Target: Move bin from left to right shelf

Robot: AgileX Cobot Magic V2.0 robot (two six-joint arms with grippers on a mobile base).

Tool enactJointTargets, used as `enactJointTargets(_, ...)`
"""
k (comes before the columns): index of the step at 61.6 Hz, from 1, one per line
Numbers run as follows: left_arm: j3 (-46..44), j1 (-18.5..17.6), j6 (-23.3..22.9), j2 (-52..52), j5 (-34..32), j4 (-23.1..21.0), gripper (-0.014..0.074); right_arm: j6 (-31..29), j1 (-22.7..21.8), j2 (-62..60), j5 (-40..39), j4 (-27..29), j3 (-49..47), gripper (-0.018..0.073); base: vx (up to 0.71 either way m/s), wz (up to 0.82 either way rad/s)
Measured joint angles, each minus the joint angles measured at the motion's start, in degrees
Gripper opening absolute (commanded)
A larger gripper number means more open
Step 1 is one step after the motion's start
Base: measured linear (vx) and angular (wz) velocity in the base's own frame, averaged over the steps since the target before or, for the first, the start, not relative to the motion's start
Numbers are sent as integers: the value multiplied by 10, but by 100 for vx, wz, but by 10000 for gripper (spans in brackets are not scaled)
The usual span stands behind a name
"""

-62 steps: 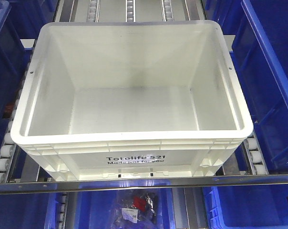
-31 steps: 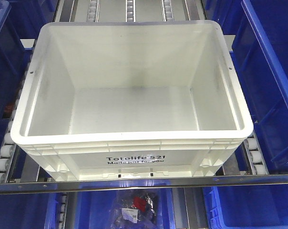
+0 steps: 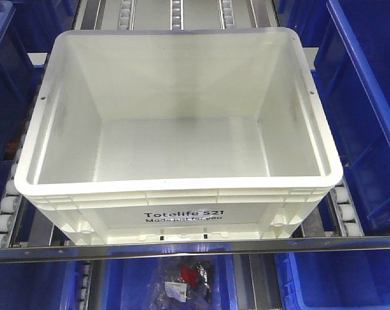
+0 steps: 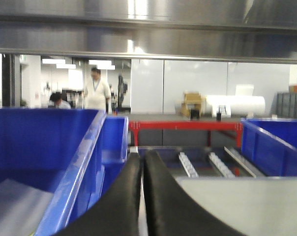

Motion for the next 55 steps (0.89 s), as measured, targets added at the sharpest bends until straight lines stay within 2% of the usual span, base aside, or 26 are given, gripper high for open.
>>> enactJointTargets(11,-78,0,0,78,113,0,-8,0,0,69,98,0,-87,-8,0,0)
enactJointTargets(27,-88,0,0,142,223,0,-8,0,0,195,223,0,-106,-8,0,0)
enactJointTargets(40,-84,0,0,144,246,-1,15,0,0,256,262,0,-106,9,0,0)
enactJointTargets(46,-84,0,0,144,251,-1,114,-8,0,269,273,3,-106,89,0,0)
enactJointTargets(55,-87,0,3,144,264,-2,402,-60,0,272,280,53,-106,366,0,0)
